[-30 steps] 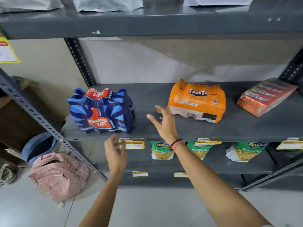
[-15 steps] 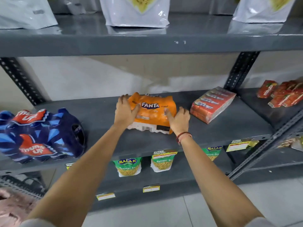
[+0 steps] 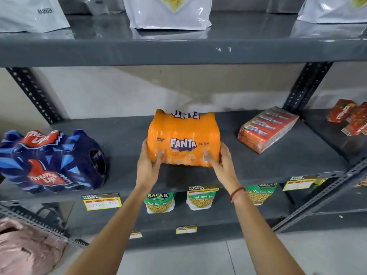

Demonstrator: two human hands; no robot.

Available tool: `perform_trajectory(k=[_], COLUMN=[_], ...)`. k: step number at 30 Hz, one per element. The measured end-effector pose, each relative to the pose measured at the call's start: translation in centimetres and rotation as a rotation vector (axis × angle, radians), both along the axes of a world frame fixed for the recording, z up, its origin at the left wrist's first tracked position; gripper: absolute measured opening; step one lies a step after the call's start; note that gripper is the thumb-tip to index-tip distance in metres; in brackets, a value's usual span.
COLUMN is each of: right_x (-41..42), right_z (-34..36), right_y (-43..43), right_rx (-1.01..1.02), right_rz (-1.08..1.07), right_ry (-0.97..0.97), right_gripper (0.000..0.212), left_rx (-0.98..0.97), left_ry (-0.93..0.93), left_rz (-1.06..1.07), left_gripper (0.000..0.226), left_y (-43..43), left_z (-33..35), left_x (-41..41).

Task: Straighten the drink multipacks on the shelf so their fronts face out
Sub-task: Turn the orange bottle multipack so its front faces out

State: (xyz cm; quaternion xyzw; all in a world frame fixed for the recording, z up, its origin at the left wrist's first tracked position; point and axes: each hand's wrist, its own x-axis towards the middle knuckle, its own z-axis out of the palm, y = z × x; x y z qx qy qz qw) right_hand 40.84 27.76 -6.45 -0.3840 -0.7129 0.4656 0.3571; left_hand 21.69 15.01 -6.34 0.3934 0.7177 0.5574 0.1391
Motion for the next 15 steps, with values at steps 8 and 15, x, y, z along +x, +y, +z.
perform_trajectory(k=[8, 15], right_x=[1.1, 0.9], right_z=[-1.9, -0.6], right_y=[-0.8, 0.3], right_rx=[-0.044, -0.12], right_rz=[0.074, -0.017], right_ry=[-0.075, 0.032], right_gripper=[0.072, 0.091], left_rx=[-0.142, -0.169], left_ry=[0.049, 0.156], left_rz=[0.063, 0.204], left_gripper=[0.068, 0.076], left_y=[-2.2, -2.9], left_z=[-2.3, -0.2], left_x=[0.0, 3.4])
